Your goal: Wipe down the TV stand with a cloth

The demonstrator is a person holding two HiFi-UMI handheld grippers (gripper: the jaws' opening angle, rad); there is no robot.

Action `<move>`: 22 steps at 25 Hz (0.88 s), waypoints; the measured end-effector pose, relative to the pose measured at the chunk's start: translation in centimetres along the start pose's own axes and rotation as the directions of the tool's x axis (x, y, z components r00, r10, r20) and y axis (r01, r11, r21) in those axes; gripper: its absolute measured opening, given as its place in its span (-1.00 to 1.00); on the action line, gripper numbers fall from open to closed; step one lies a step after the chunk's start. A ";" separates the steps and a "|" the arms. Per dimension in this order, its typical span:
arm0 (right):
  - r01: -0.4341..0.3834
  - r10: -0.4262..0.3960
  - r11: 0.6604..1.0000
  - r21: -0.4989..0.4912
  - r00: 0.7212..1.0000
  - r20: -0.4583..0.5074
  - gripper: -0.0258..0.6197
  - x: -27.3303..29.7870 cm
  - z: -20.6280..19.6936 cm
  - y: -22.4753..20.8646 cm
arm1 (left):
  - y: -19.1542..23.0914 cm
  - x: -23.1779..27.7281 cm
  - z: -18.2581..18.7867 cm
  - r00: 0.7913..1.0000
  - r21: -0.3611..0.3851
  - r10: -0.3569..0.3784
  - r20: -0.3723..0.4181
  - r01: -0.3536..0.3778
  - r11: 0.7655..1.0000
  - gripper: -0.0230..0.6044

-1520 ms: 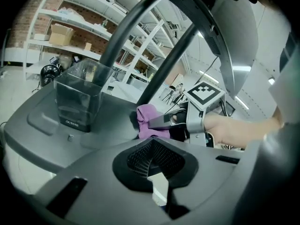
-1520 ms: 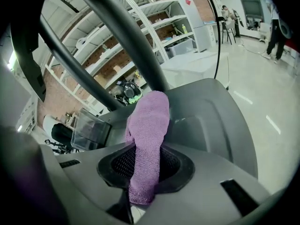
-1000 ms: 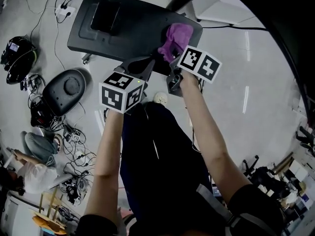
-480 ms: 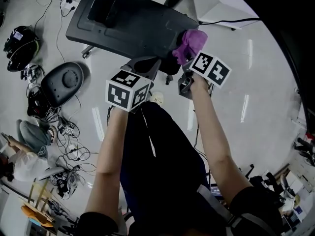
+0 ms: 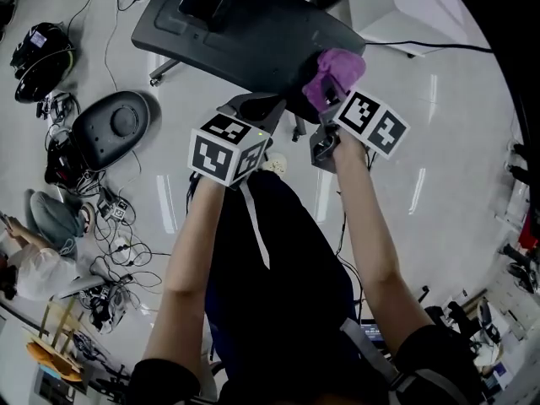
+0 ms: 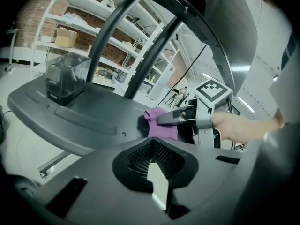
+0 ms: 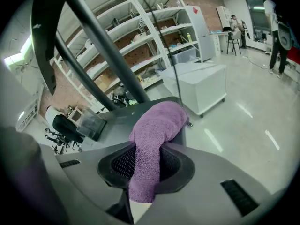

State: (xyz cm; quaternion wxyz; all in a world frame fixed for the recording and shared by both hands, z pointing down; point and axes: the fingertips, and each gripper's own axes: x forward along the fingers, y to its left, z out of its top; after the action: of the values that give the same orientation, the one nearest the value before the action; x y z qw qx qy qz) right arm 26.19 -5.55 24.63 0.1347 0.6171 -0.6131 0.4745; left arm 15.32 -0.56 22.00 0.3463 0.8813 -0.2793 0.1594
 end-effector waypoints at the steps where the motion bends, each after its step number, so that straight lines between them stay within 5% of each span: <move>1: -0.019 0.019 1.000 -0.015 1.000 -0.003 -0.63 0.1 -0.3 1.5 | 0.8 -0.8 -0.1 1.000 -0.014 0.005 0.003 -0.005 1.000 -0.91; 8: -0.149 0.144 0.987 -0.065 0.987 -0.071 -0.62 2.5 -4.4 13.5 | 8.0 -8.0 0.4 0.997 -0.035 0.072 0.018 -0.072 0.997 -0.91; 22: -0.233 0.217 0.967 -0.103 0.965 -0.144 -0.62 10.3 -10.6 30.8 | 22.2 -19.1 1.6 0.986 -0.060 0.167 0.026 -0.165 0.984 -0.91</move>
State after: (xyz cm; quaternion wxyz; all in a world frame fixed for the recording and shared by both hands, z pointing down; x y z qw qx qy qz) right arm -7.59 -10.66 25.04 0.1564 0.5016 -0.6962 0.4890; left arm -13.05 -7.74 23.39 0.3528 0.8470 -0.3614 0.1658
